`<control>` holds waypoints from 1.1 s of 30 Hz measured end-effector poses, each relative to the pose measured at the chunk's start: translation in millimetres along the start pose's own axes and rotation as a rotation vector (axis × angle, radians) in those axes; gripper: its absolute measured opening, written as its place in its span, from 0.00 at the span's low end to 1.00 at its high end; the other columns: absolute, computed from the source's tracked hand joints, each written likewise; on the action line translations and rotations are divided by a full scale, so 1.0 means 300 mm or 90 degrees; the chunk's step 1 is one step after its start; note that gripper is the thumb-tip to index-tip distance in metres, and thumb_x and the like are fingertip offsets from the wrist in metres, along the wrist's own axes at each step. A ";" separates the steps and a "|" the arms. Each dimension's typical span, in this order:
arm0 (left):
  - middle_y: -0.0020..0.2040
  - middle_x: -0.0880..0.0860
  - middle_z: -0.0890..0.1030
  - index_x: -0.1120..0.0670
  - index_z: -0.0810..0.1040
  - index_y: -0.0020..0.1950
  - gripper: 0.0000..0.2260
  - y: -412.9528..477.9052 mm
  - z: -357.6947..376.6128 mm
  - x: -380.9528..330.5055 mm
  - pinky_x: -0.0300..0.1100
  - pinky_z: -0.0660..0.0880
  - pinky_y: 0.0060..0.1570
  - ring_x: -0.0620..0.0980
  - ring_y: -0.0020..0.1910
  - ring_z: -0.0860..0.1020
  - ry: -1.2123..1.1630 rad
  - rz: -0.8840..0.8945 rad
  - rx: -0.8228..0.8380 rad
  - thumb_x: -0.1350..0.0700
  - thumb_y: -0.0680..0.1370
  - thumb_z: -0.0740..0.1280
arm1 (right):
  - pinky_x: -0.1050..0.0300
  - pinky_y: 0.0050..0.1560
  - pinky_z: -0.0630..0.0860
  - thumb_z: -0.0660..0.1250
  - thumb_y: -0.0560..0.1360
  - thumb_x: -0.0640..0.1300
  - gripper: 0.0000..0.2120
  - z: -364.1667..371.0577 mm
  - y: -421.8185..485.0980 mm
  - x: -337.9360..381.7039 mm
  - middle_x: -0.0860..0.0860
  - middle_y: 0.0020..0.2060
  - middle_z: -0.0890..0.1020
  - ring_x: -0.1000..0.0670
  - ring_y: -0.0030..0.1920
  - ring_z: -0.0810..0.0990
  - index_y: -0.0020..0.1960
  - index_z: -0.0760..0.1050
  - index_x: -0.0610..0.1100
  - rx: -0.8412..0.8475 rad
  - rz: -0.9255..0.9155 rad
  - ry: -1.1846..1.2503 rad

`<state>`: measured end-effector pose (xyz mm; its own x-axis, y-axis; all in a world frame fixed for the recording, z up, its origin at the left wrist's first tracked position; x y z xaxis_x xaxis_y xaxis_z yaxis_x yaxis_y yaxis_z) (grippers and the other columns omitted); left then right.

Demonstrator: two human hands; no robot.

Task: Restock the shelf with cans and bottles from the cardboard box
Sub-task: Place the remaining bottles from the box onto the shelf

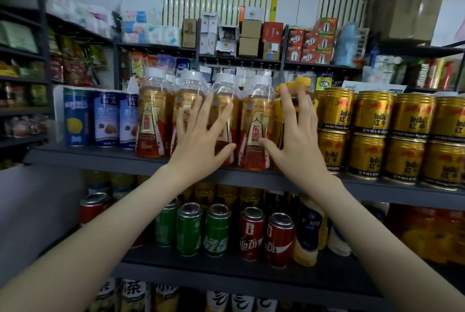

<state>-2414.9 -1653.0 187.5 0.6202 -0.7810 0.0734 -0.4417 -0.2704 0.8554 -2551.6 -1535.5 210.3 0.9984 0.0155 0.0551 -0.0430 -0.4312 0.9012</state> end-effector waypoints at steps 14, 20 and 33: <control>0.77 0.57 0.37 0.40 0.42 0.77 0.37 -0.139 -0.017 0.298 0.65 0.46 0.72 0.60 0.76 0.39 -0.065 -0.238 0.006 0.38 0.76 0.61 | 0.43 0.71 0.34 0.67 0.76 0.44 0.44 0.254 -0.002 0.060 0.50 0.74 0.31 0.49 0.73 0.28 0.76 0.37 0.52 0.098 0.037 0.030; 0.77 0.59 0.35 0.39 0.35 0.76 0.44 -0.113 0.038 0.241 0.65 0.40 0.70 0.61 0.75 0.36 -0.053 -0.244 0.018 0.25 0.69 0.55 | 0.45 0.74 0.36 0.70 0.75 0.44 0.48 0.277 0.020 0.041 0.53 0.73 0.29 0.51 0.73 0.26 0.75 0.34 0.52 0.130 0.055 0.076; 0.77 0.57 0.58 0.50 0.57 0.78 0.42 0.020 0.065 0.113 0.65 0.33 0.68 0.61 0.76 0.48 0.135 0.073 -0.024 0.32 0.69 0.62 | 0.46 0.73 0.47 0.68 0.75 0.38 0.49 0.255 0.006 0.044 0.50 0.76 0.32 0.43 0.77 0.39 0.75 0.32 0.56 0.120 0.130 0.137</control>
<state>-2409.2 -1692.1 185.3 0.6911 -0.6690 0.2734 -0.4953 -0.1629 0.8533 -2535.7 -1604.9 179.9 0.9380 0.0928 0.3341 -0.2138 -0.6037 0.7680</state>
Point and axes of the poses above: each hand's wrist, its own y-axis towards the middle knuckle, its own z-axis out of the palm, x = y × z, the point moved 7 cm from there along y, towards the middle knuckle
